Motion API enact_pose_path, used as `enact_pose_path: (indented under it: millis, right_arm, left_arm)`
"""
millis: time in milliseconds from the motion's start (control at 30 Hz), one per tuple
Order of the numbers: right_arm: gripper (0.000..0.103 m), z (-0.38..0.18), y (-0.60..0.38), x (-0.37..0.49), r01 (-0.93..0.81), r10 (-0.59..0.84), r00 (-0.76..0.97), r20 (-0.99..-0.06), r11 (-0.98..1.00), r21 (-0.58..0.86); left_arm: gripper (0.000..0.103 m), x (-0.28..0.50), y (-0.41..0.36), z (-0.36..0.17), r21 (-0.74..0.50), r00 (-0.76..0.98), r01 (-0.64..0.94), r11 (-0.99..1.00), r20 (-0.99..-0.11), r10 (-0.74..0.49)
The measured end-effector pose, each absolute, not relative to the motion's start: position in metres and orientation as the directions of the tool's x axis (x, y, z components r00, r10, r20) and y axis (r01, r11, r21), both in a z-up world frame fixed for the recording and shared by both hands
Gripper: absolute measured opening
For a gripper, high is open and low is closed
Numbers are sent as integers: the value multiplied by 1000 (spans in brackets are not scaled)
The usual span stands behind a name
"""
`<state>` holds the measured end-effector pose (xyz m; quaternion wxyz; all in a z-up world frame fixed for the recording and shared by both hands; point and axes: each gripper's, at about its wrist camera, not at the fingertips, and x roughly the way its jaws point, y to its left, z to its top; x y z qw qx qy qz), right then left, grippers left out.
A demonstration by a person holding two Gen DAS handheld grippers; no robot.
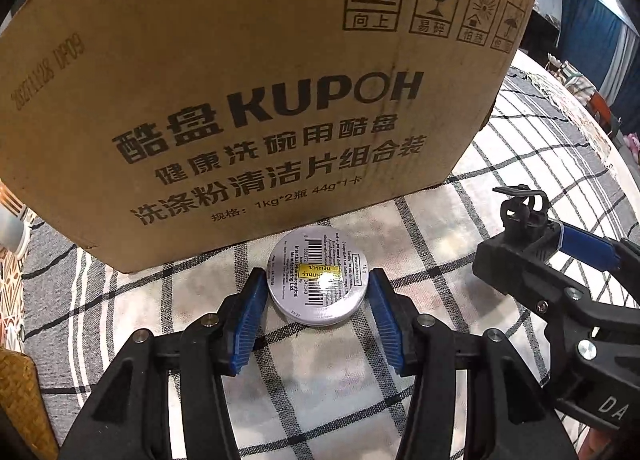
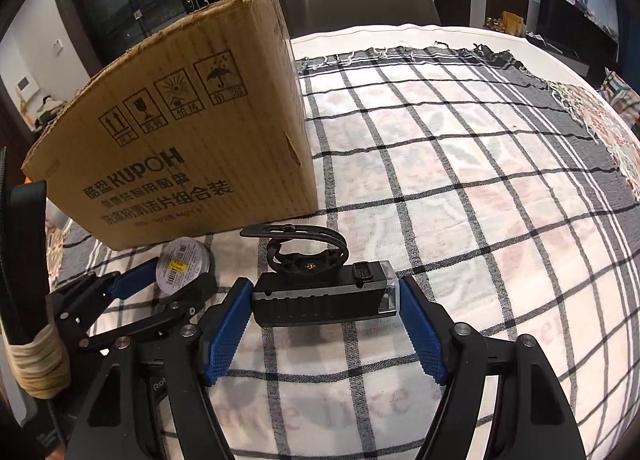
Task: Organize rigid objects
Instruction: 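Carry the tin with left tool while right tool carries the black device over the box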
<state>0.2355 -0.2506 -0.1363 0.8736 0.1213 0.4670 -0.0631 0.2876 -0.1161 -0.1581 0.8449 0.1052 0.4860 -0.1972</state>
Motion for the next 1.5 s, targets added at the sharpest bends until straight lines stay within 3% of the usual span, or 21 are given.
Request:
enact_pose_path:
  millis: [700,1500]
  right_arm:
    - [74,-105,-231,211,194,-10,607,-795,971,136]
    - [74,-18,-189,187,76,20,753,-658,990,117]
  left_arm:
    - [51,248,-63,-101,-56,561,343,938,-788,-252]
    - [51,214,-10,-4,-58,712,289,956,-654,-255]
